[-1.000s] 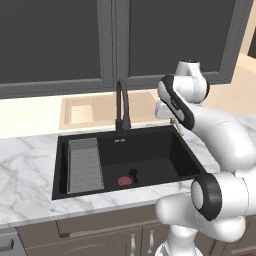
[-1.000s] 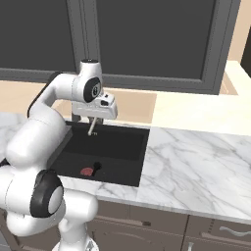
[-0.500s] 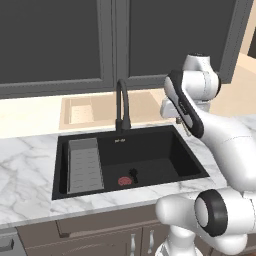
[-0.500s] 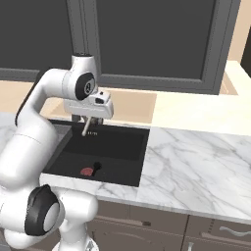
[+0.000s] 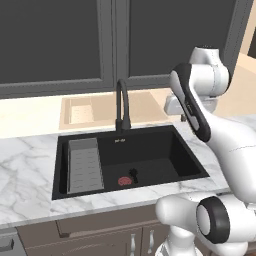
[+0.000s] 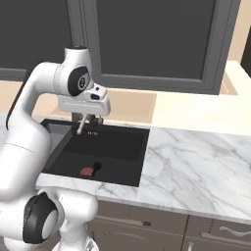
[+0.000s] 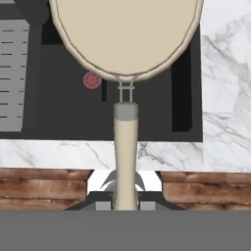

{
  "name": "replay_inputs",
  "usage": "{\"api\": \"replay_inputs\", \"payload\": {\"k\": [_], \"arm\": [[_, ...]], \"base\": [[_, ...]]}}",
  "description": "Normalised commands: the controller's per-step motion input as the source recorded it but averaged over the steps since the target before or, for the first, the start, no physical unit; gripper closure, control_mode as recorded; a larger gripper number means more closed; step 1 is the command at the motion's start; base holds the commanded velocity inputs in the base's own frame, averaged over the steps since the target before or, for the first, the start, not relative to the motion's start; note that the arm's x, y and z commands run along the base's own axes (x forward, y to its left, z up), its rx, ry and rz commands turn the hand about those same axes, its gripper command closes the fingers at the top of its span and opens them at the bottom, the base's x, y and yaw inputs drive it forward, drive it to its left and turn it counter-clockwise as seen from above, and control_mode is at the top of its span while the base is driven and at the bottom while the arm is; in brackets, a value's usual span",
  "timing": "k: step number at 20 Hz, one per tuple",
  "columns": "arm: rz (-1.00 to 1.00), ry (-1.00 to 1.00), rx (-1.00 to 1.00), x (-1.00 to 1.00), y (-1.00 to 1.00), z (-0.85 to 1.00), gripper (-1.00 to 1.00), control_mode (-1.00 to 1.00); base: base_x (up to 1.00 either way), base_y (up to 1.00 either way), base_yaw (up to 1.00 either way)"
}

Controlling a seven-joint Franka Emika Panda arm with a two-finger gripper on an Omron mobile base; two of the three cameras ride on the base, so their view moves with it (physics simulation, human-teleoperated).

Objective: Pick up the dish brush and dish brush from the sink, and place them back in the cabinet, and close the cabinet doors.

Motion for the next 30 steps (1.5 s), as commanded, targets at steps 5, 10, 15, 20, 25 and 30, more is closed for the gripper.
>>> {"api": "replay_inputs", "payload": {"k": [5, 10, 15, 20, 25, 30], "arm": [[0.02, 0.00, 0.00, -0.36, 0.00, 0.25, 1.00, -1.00], [0.01, 0.00, 0.00, -0.34, 0.00, 0.17, 1.00, -1.00], [0.00, 0.00, 0.00, -0.23, 0.00, 0.18, 1.00, -1.00], [0.00, 0.00, 0.00, -0.17, 0.00, 0.09, 1.00, -1.00], [0.00, 0.00, 0.00, -0.14, 0.00, 0.01, 1.00, 1.00], [0.00, 0.00, 0.00, 0.00, 0.00, 0.00, 1.00, 1.00]], "base": [[0.00, 0.00, 0.00], [0.00, 0.00, 0.00], [0.00, 0.00, 0.00], [0.00, 0.00, 0.00], [-0.13, 0.00, 0.00], [-0.50, 0.00, 0.01]]}}
